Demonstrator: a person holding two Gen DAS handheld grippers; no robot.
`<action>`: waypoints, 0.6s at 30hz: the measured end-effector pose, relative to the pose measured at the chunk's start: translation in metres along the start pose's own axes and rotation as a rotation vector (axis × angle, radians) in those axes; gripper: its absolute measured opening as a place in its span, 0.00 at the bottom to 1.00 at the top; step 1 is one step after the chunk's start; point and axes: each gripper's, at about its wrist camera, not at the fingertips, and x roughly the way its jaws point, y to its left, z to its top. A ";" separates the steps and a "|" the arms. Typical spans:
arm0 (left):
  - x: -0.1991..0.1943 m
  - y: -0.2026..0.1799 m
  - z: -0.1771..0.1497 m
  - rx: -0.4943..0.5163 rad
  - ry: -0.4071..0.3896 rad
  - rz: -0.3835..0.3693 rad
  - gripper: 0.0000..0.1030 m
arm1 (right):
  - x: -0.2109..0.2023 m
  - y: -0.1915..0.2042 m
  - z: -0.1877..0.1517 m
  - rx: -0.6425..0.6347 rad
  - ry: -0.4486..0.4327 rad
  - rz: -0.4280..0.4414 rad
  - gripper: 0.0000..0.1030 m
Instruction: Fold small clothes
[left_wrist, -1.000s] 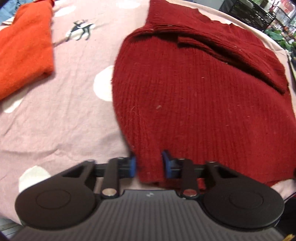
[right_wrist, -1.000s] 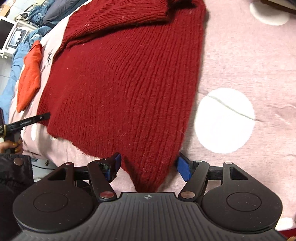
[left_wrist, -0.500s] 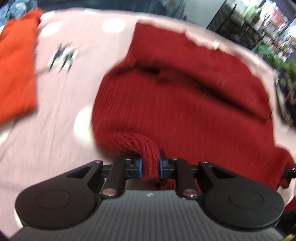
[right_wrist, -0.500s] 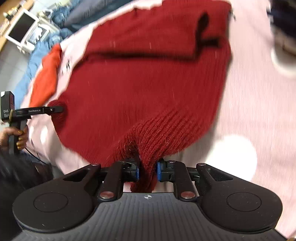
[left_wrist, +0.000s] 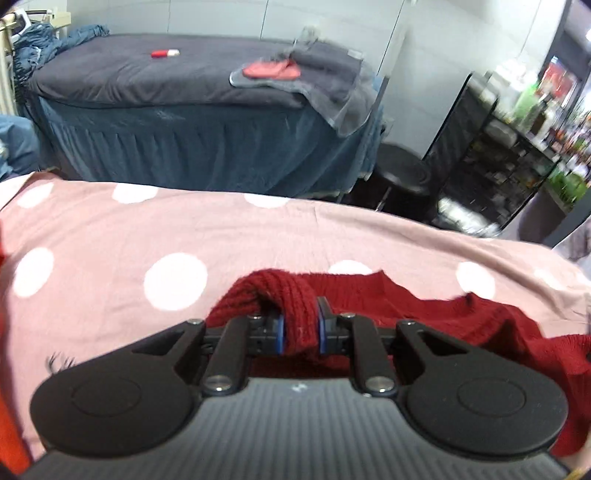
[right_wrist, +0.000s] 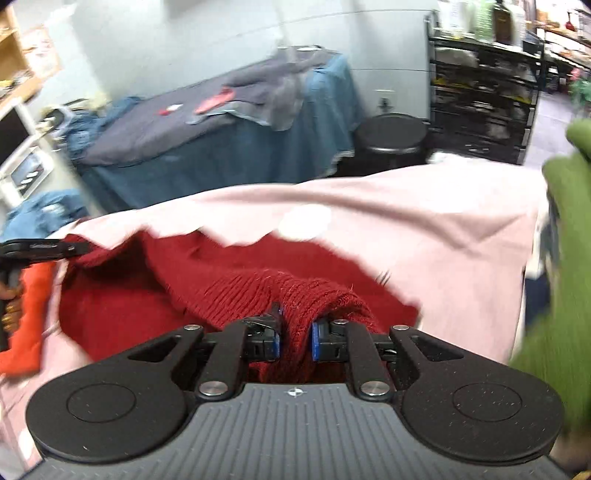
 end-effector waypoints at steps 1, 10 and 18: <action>0.016 -0.007 0.007 0.013 0.025 0.026 0.15 | 0.011 -0.002 0.005 0.001 0.013 -0.034 0.24; 0.059 -0.009 0.002 -0.052 0.099 0.161 0.22 | 0.077 -0.008 0.022 -0.012 0.126 -0.181 0.26; 0.039 -0.009 0.020 -0.044 -0.061 0.302 1.00 | 0.064 -0.027 0.031 0.207 0.060 -0.129 0.66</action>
